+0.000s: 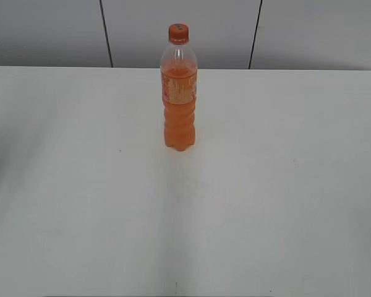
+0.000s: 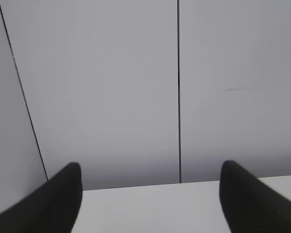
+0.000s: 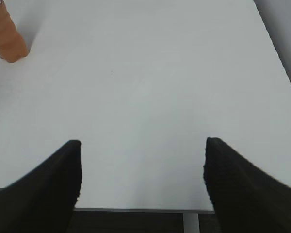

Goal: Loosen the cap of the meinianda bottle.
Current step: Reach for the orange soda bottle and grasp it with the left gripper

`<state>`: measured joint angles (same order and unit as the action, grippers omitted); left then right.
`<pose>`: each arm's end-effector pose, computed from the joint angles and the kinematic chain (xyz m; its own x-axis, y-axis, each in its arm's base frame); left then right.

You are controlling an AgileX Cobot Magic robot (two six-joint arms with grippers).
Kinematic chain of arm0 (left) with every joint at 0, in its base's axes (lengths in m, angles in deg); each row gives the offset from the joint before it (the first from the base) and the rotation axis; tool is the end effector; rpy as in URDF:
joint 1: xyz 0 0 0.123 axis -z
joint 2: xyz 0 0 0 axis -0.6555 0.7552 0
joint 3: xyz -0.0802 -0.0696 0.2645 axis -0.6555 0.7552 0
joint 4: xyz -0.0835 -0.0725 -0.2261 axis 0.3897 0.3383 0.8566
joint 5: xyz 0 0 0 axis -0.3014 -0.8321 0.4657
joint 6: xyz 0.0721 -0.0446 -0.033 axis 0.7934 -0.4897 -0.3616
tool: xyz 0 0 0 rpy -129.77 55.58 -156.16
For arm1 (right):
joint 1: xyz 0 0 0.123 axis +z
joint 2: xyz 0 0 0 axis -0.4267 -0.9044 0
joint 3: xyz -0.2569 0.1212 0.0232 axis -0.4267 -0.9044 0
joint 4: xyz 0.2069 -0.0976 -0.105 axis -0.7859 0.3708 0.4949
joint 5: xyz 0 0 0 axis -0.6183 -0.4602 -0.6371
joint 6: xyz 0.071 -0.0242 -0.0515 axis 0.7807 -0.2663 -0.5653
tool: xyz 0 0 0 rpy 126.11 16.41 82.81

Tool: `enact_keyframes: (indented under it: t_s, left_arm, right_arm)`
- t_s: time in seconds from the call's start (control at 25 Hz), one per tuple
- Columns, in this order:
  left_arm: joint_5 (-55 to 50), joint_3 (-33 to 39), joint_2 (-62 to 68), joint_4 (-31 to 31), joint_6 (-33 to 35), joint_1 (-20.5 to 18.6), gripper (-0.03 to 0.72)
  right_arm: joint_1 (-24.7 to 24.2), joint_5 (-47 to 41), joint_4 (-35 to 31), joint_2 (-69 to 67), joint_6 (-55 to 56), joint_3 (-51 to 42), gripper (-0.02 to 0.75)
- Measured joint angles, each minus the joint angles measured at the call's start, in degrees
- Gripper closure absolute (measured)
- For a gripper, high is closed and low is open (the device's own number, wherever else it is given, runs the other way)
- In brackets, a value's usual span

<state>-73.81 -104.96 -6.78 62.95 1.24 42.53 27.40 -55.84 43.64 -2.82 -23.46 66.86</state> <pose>0.2051 -0.0059 0.3497 -0.0444 0.0876 -0.9952 0.0345 0.9957 0.0861 -0.0085 0.0046 0.2763 -0.4750 -0.0607 -0.8779 -0.1057 0.9943 -0.0116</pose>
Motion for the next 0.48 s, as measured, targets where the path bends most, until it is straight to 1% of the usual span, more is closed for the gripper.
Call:
enact_keyframes:
  t_s: [0.2, 0.36, 0.48]
  left_arm:
    - [16.4, 0.0, 13.8, -3.9, -0.4, 0.0, 0.157]
    - [29.8, 0.0, 25.2, -9.1, -5.9, 0.0, 0.158]
    - [39.2, 0.0, 33.7, -14.5, -9.6, 0.0, 0.159]
  right_arm:
    - [0.0, 0.0, 0.0, 0.0, 0.0, 0.0, 0.150]
    - [0.0, 0.0, 0.0, 0.0, 0.0, 0.0, 0.150]
    - [0.0, 0.0, 0.0, 0.0, 0.0, 0.0, 0.150]
